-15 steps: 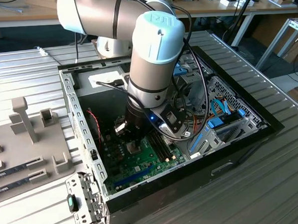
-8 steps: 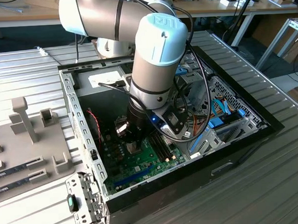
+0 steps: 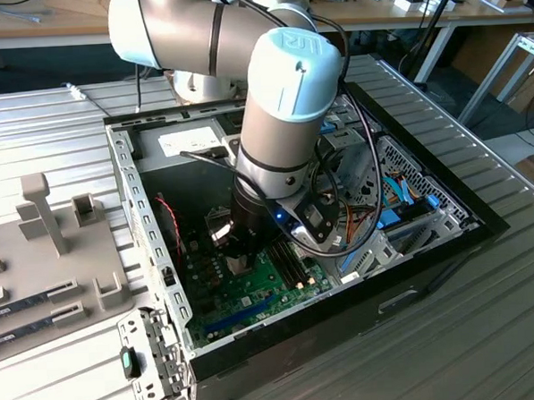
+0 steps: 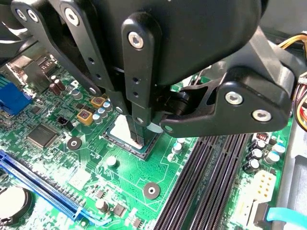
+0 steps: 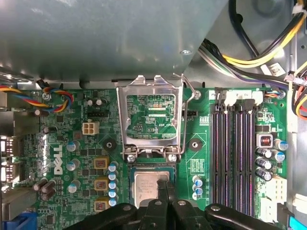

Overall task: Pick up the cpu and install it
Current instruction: 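Place the cpu into insertion slot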

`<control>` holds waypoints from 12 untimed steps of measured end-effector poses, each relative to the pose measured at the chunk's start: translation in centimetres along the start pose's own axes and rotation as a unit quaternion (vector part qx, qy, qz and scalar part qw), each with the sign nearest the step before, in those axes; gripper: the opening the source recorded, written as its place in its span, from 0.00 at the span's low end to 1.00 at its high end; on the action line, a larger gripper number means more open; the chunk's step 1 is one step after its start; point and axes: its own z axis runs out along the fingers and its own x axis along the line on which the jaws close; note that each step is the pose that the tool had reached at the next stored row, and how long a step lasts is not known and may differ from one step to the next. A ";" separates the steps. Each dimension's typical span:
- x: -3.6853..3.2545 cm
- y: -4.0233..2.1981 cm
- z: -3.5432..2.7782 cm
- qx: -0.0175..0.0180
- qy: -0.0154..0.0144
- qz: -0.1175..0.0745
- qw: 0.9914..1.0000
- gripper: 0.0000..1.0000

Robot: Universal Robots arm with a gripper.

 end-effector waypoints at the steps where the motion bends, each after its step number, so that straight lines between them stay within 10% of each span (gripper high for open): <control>1: 0.00 -0.01 0.00 0.000 0.000 0.000 1.000 0.11; 12: -2.00 0.31 -1.67 -0.001 0.002 0.000 1.000 0.11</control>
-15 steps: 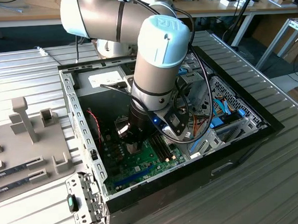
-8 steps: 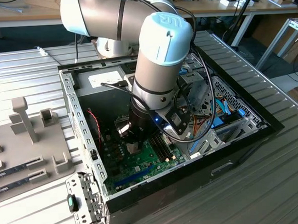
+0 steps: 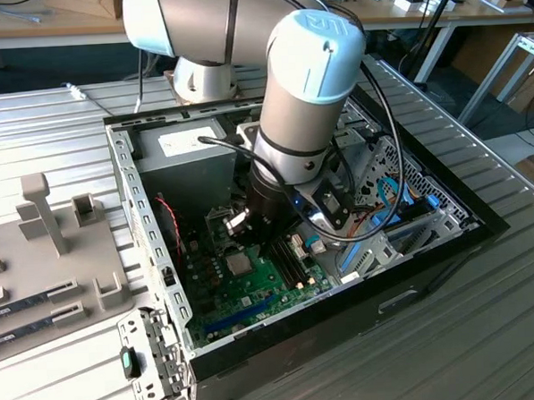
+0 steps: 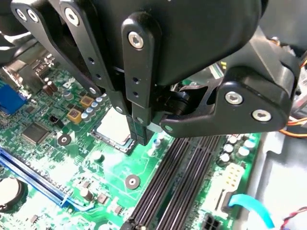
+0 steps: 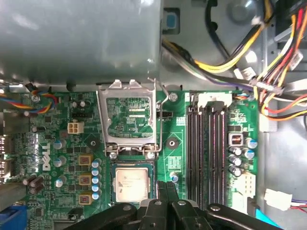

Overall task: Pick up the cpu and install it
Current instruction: 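Place the cpu into insertion slot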

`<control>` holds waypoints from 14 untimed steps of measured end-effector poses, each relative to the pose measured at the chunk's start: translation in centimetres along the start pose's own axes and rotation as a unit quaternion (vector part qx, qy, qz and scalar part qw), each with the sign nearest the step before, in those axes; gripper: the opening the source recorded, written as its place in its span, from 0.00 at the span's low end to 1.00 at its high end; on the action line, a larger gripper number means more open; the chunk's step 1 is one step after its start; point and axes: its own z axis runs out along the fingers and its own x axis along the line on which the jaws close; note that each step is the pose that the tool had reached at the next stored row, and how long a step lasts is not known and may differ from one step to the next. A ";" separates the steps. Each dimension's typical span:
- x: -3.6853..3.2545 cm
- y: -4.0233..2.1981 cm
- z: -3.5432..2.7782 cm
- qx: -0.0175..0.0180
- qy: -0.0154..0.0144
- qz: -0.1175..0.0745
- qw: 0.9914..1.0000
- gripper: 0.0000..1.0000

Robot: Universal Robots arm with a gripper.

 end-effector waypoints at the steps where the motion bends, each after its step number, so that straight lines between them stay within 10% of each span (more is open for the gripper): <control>1: -0.05 0.07 -0.17 0.000 0.000 0.000 1.000 0.11; 14: -1.04 0.93 -1.51 -0.010 0.003 -0.001 1.000 0.11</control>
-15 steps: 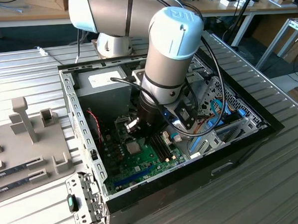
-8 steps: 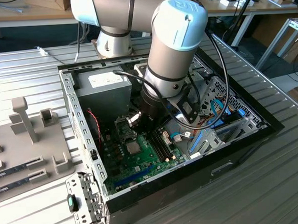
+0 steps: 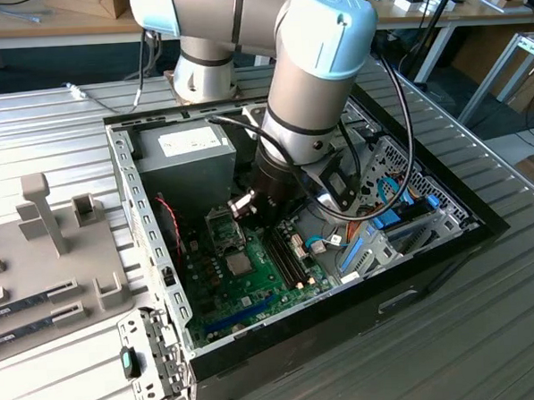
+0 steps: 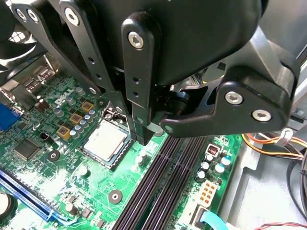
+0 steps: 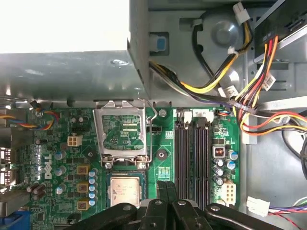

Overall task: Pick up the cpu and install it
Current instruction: 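Place the cpu into insertion slot, then close the cpu cover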

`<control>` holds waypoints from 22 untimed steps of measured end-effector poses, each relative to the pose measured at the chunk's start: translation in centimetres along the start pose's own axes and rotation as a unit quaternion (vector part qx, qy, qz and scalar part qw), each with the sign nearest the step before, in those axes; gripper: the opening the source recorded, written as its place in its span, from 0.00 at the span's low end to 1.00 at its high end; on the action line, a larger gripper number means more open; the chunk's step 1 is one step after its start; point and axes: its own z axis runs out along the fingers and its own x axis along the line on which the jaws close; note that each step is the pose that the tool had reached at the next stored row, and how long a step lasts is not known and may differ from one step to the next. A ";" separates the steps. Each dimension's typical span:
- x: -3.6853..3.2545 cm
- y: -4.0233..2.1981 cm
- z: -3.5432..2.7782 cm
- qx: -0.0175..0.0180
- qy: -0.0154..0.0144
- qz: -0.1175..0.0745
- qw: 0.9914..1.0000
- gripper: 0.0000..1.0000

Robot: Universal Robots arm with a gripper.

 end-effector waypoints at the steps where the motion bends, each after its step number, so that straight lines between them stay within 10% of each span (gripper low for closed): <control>1: -0.11 0.00 -0.02 0.000 0.000 0.000 1.000 0.11; 17: -0.22 0.15 -0.03 -0.003 0.001 0.000 1.000 0.11; 20: -0.27 3.31 -0.01 -0.006 0.001 0.000 1.000 0.11; 22: -0.26 4.30 -0.01 -0.006 0.001 0.000 1.000 0.11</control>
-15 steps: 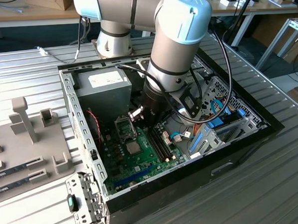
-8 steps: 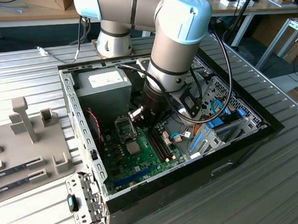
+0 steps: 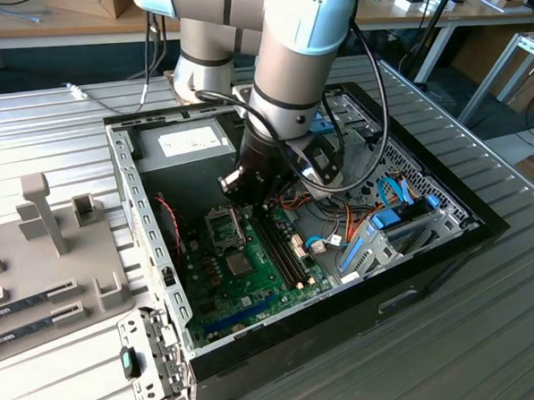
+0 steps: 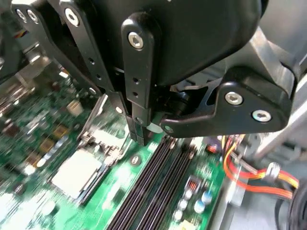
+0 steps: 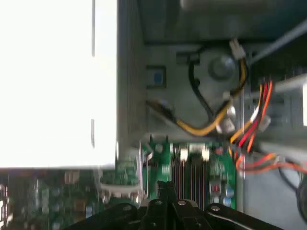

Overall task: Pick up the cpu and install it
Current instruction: 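Close the cpu cover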

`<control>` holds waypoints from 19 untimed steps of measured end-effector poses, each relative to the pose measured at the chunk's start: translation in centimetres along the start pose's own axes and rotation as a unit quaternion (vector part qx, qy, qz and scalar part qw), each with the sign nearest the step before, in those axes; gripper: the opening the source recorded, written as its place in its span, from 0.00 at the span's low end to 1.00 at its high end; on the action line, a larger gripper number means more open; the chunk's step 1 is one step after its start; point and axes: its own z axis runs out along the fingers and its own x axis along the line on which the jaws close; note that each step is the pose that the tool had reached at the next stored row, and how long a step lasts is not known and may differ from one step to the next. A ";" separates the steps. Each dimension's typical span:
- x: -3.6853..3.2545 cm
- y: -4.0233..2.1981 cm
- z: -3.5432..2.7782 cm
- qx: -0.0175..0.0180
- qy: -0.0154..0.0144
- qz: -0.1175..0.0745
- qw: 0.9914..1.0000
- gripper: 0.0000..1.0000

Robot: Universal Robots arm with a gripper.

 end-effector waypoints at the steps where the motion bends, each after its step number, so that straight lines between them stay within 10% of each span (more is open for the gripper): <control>1: 0.00 0.41 0.00 0.000 0.000 0.000 1.000 0.11; 4: 0.00 0.67 0.00 -0.003 0.002 -0.027 1.000 0.11; 5: -0.40 0.68 0.00 -0.038 0.002 -0.037 0.999 0.11; 6: -0.67 0.68 -0.01 -0.063 0.002 -0.039 0.997 0.11; 7: -0.69 0.68 0.00 -0.069 0.002 -0.044 0.997 0.11; 14: -0.70 0.68 0.24 -0.071 0.007 -0.109 0.992 0.11; 19: -0.70 0.67 0.46 -0.069 0.012 -0.161 0.985 0.11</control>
